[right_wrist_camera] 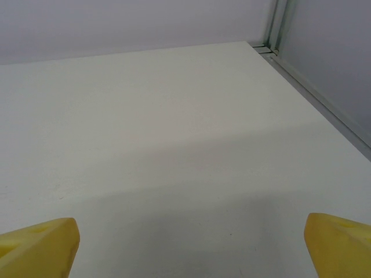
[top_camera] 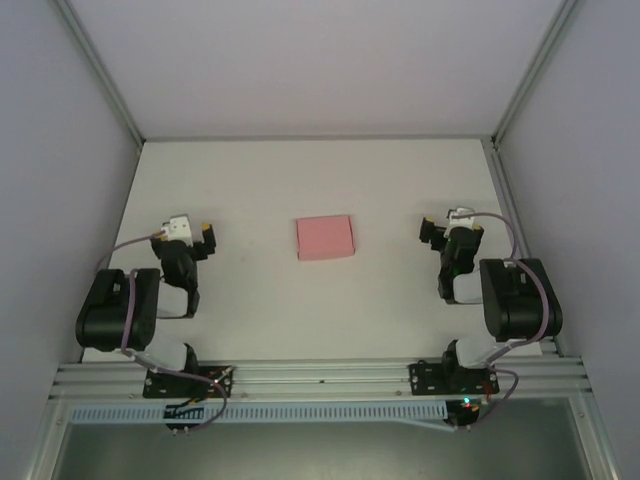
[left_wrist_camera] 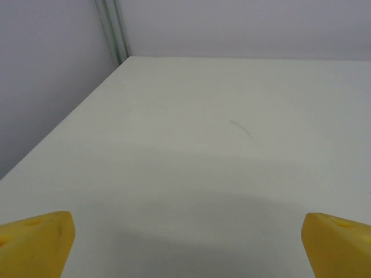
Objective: Assemble paper box
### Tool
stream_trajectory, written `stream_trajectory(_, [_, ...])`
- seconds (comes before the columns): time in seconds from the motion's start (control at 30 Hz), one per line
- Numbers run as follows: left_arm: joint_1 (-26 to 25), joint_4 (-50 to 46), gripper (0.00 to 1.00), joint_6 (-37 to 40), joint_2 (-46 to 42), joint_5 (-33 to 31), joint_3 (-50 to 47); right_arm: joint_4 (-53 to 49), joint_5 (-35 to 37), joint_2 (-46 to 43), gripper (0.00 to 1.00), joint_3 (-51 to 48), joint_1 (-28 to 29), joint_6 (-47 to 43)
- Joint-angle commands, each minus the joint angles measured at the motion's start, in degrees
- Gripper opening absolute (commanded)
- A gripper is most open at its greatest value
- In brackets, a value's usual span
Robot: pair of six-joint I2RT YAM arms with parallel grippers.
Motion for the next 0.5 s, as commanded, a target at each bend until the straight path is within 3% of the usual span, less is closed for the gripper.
stream_trajectory(0.0, [-0.22, 2.92, 1.0, 1.96, 0.33, 1.22, 1.1, 0.29, -1.19, -0.49, 1.0, 0.39, -0.07, 0.91])
stream_trajectory(0.47, [-0.22, 2.53, 1.0, 1.83, 0.26, 1.21, 1.18, -0.45, -1.89, -0.63, 1.0, 0.59, -0.03, 0.61])
